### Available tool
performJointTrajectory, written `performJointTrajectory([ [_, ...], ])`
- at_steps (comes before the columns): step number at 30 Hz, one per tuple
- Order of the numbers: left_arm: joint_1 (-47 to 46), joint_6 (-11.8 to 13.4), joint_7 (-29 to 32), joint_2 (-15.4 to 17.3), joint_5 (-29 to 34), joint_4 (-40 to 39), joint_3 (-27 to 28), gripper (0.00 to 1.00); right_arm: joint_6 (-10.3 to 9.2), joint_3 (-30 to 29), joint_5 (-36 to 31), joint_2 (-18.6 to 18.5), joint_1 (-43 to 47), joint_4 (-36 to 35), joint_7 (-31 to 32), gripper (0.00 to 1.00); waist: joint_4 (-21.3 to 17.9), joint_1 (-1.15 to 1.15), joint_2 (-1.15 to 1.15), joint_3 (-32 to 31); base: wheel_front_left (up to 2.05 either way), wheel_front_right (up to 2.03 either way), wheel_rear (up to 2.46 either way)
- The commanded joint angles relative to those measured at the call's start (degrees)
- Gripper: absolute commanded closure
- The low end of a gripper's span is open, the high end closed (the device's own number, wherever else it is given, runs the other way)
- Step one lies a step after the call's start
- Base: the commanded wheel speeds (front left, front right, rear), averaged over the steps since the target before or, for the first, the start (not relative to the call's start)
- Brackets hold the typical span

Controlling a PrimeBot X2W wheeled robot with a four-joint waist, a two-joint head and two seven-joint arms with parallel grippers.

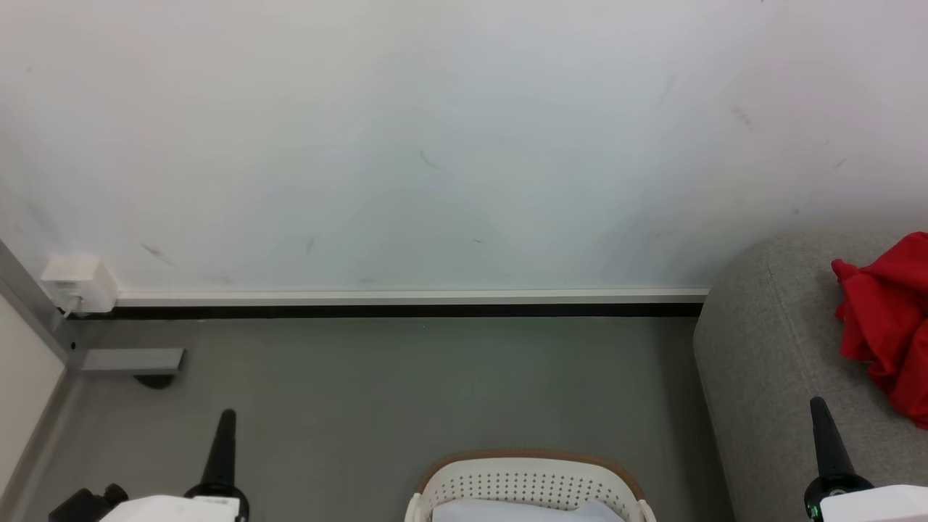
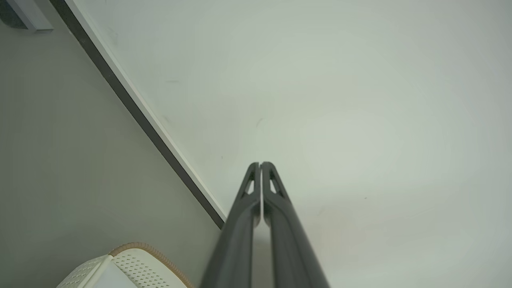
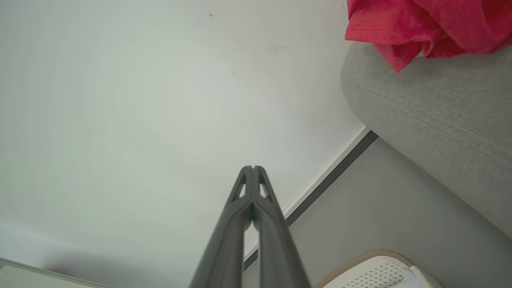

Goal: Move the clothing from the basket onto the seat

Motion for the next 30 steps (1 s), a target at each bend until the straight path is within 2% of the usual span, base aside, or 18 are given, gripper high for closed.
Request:
performJointTrajectory([
  [1, -1.20, 0.02, 0.52, 0.47, -1.76, -0.84, 0.34, 1.00, -0.07, -0.59, 1.84, -0.02, -1.36, -0.65, 0.42, 1.00, -0.02, 0.00, 0.00, 0.03, 0.00, 0.00, 0.00],
  [30, -1.78, 0.40, 4.42, 0.56, -15.66, -2.49, 0.96, 1.00, -0.11, -2.67, 14.25, 0.47, -2.20, -0.66, 3.90, 1.00, -0.30, 0.00, 0.00, 0.42, 0.00, 0.00, 0.00],
])
